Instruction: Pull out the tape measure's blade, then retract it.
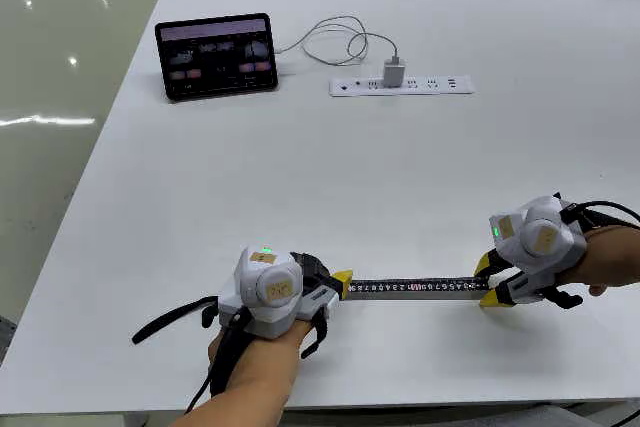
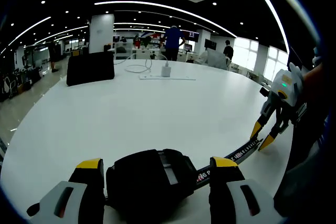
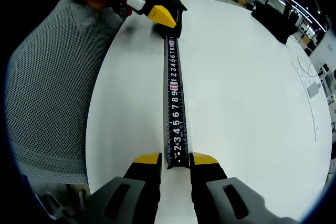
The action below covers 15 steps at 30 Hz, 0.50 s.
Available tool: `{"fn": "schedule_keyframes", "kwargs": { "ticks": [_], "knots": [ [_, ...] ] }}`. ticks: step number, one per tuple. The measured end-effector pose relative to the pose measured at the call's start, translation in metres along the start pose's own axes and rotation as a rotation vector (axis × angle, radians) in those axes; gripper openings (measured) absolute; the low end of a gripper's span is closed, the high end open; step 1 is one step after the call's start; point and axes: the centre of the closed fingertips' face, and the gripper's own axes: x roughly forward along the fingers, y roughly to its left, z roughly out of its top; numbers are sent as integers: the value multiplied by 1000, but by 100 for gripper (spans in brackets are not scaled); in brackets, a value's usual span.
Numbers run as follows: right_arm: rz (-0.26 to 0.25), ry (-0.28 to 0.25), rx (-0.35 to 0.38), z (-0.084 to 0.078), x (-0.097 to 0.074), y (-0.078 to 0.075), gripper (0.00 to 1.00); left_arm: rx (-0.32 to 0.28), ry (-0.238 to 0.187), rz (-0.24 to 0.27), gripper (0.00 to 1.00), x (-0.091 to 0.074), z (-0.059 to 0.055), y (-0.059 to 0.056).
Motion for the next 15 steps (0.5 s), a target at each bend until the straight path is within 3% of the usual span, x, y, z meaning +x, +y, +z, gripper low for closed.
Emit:
{"fn": "schedule_keyframes", "kwargs": {
  "ticks": [2, 5, 8, 15],
  "knots": [
    [-2, 0, 17, 0, 1, 0, 12, 32, 9, 2, 77, 0, -2, 0],
    [1, 1, 25, 1, 1, 0, 12, -27, 5, 10, 75, 0, -2, 3],
    [8, 16, 0, 1, 2, 1, 12, -24, 9, 13, 67, 0, -3, 6],
    [6, 51, 17, 2, 3, 0, 11, -11, 25, 22, 66, 0, -4, 5]
  ]
}}
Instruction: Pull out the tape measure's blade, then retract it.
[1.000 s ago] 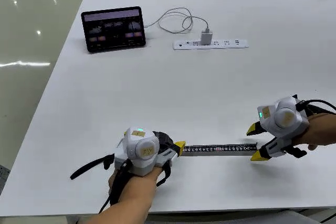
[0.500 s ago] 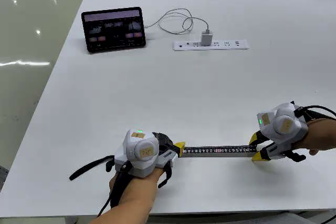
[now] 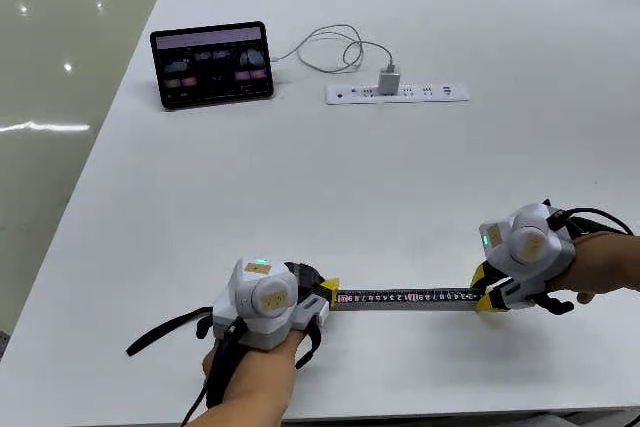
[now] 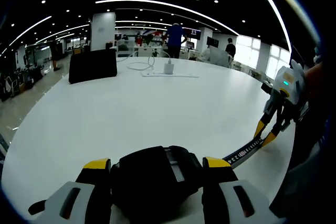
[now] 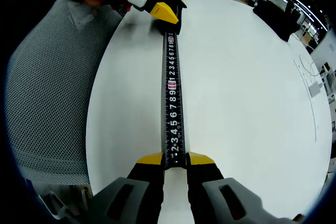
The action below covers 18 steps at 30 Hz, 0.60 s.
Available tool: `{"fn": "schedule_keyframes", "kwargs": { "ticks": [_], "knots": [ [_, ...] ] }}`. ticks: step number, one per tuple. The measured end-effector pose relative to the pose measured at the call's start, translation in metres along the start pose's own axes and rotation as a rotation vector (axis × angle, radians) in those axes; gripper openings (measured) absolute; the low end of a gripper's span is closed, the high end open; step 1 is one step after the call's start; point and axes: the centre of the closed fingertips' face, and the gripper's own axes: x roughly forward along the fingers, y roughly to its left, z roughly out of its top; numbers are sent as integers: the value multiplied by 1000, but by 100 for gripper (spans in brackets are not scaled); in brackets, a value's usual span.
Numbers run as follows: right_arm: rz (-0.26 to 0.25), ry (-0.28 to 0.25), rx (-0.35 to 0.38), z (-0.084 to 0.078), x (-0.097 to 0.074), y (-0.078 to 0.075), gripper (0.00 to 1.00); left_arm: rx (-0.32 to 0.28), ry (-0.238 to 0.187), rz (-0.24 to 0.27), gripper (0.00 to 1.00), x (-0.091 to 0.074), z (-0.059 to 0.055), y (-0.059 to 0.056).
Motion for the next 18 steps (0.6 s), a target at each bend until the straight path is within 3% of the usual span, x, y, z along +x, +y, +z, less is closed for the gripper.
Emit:
{"fn": "schedule_keyframes", "kwargs": {
  "ticks": [18],
  "knots": [
    [-8, -28, 23, -1, -2, 1, 10, 15, 25, -5, 64, 0, -1, 0]
  ]
}}
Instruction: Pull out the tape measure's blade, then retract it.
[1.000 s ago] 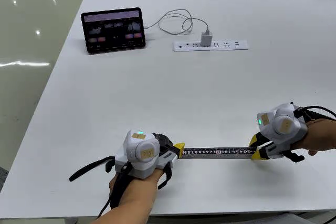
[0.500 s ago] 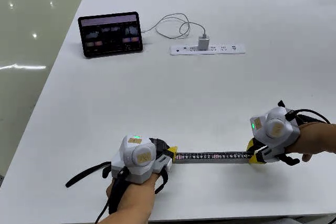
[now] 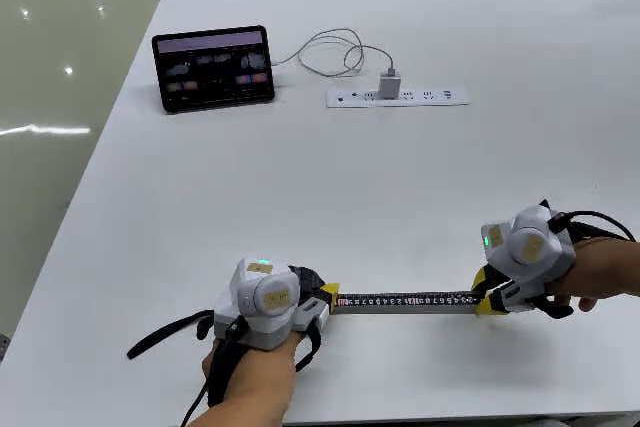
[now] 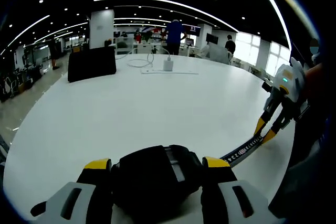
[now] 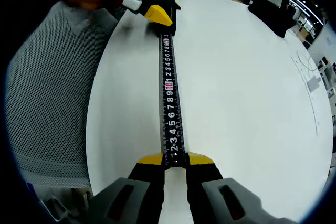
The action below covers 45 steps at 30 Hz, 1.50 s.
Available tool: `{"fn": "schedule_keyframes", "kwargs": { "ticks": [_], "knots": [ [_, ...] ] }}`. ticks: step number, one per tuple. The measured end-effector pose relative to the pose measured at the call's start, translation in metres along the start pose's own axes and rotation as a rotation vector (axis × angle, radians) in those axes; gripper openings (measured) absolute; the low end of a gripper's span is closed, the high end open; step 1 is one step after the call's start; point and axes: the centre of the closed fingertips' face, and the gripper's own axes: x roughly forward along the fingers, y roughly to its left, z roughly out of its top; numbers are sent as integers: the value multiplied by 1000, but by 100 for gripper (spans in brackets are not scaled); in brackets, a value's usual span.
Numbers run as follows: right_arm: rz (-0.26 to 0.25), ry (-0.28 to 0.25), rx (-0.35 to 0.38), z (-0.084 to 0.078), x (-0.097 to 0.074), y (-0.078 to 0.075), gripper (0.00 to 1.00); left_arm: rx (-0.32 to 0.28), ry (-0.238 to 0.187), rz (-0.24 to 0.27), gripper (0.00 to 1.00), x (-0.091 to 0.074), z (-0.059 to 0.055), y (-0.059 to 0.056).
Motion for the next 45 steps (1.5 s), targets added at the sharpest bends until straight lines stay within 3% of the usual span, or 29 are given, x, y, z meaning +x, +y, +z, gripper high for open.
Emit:
{"fn": "schedule_keyframes", "kwargs": {
  "ticks": [33, 45],
  "knots": [
    [-13, -49, 9, 31, 12, -3, 10, -3, 13, -8, 64, 0, -1, -1],
    [-24, -55, -7, 42, 16, -2, 11, 5, -2, -11, 63, 0, 0, 0]
  ]
}}
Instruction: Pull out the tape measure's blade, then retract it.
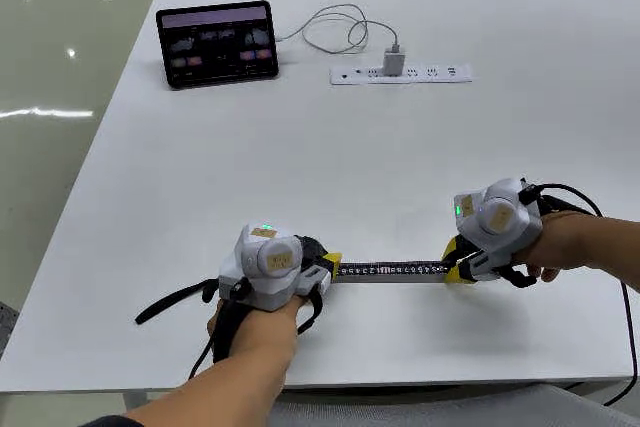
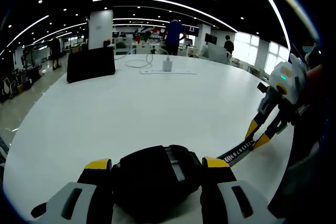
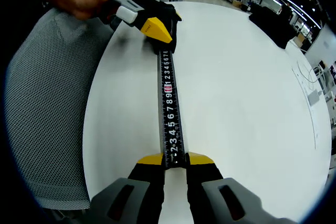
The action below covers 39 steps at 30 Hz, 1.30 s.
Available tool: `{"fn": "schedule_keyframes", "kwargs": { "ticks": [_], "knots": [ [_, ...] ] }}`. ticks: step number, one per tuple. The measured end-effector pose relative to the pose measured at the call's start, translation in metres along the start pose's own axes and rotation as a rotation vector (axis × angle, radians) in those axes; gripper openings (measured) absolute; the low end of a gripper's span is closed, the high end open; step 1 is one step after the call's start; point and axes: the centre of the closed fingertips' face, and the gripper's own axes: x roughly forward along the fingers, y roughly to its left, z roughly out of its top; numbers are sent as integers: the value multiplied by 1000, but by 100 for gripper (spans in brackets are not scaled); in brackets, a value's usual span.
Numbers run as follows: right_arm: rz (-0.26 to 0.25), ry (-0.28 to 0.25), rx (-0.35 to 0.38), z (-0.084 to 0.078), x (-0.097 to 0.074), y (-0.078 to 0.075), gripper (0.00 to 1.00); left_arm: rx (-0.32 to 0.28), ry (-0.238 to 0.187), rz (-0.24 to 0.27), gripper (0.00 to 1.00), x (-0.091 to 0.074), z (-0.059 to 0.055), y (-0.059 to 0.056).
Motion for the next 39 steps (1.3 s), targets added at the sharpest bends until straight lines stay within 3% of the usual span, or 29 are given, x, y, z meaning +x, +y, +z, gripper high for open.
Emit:
{"fn": "schedule_keyframes", "kwargs": {
  "ticks": [20, 39],
  "knots": [
    [-16, -32, 11, 18, 6, -7, 10, -17, -7, -1, 62, 4, 7, 11],
    [-26, -47, 20, 28, 9, -17, 10, 15, -10, -3, 62, 11, 12, 19]
  ]
}}
